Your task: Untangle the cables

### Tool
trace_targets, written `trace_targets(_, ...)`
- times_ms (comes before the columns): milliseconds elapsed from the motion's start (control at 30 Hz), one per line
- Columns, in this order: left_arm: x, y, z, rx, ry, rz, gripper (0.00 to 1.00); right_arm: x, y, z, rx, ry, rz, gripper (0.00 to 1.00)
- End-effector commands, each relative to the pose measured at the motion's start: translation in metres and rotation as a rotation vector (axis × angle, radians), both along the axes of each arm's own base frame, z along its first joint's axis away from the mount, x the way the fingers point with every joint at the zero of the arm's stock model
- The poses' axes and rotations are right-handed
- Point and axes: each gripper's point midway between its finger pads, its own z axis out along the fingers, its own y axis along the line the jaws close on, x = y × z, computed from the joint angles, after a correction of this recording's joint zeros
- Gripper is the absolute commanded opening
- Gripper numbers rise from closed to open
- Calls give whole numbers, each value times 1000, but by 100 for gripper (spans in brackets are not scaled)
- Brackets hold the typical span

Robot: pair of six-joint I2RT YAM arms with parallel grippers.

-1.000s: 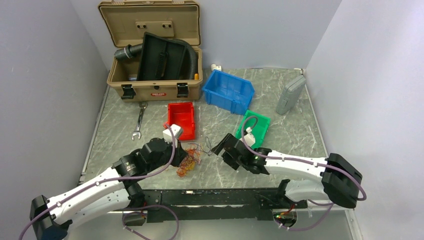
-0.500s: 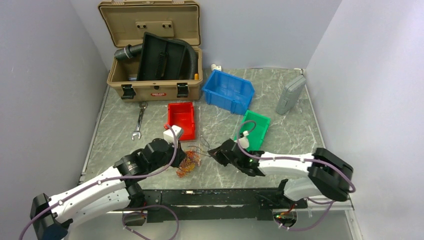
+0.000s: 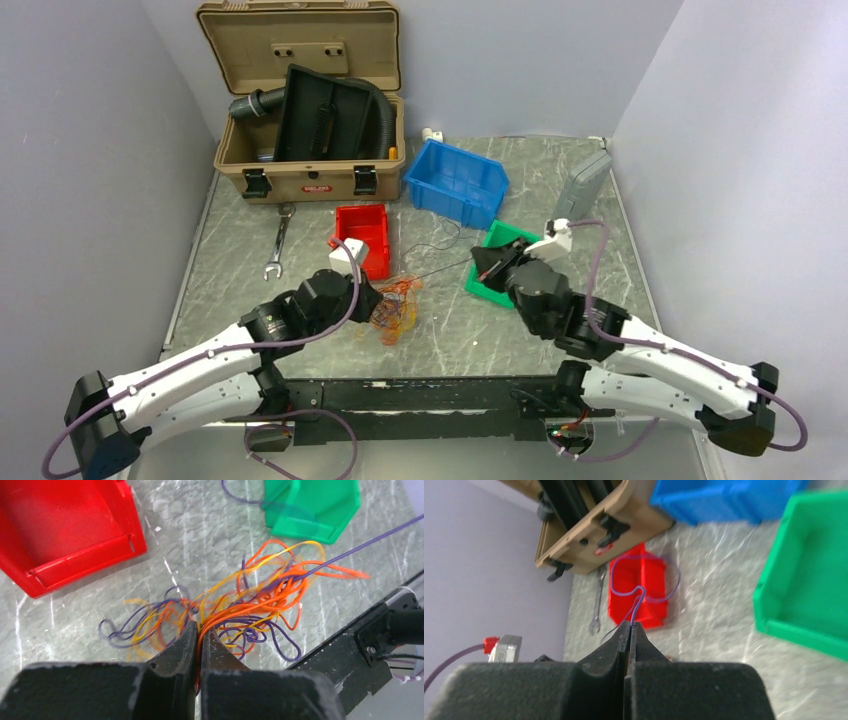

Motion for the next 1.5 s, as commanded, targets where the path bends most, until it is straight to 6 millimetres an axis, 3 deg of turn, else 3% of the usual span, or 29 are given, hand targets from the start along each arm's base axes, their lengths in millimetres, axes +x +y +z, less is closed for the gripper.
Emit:
trace_targets(0,-9,53,-67,249,152,159,0,13,-96,80,-188,-200,-313,0)
trace_targets(133,-10,68,-83,294,199,257,0,5,-140,106,-246,-218,-447,0)
trace_targets(267,-8,95,-91,346,248,417,4,-2,-159,111,-251,-213,-496,0)
trace_targets(333,-8,107,-89,375,254,468,14,-3,-157,107,-247,-206,-479,0)
trace_targets(367,-7,109,-86,376,244,477,31,-3,-154,105,-250,-205,-463,0)
trace_targets(400,-6,111,-83,373,235,485,39,-2,-152,103,-253,-200,-449,0)
trace_targets(533,-3,116,-72,372,203,511,41,-1,-136,103,-307,-216,-352,0)
trace_targets(600,-1,117,-64,388,197,513,42,-1,-125,113,-316,-258,-288,0)
trace_targets(700,3,117,-53,423,180,500,44,-3,-126,125,-305,-274,-275,0)
trace_targets(733,5,112,-48,427,167,459,44,-3,-123,130,-307,-287,-258,0)
trace_targets(833,10,73,-34,341,96,215,53,-5,-104,138,-316,-329,-150,0)
trace_targets(933,10,35,-11,188,-19,18,76,-7,-86,139,-312,-354,-68,0)
trace_targets(1033,9,14,9,99,-120,-90,99,-7,-79,139,-311,-361,-41,0)
trace_targets(1200,15,-10,22,111,-172,-212,99,-9,-79,150,-285,-386,-30,0)
trace_targets(1467,32,-47,-12,93,-119,-254,99,-16,-90,176,-227,-423,-45,0)
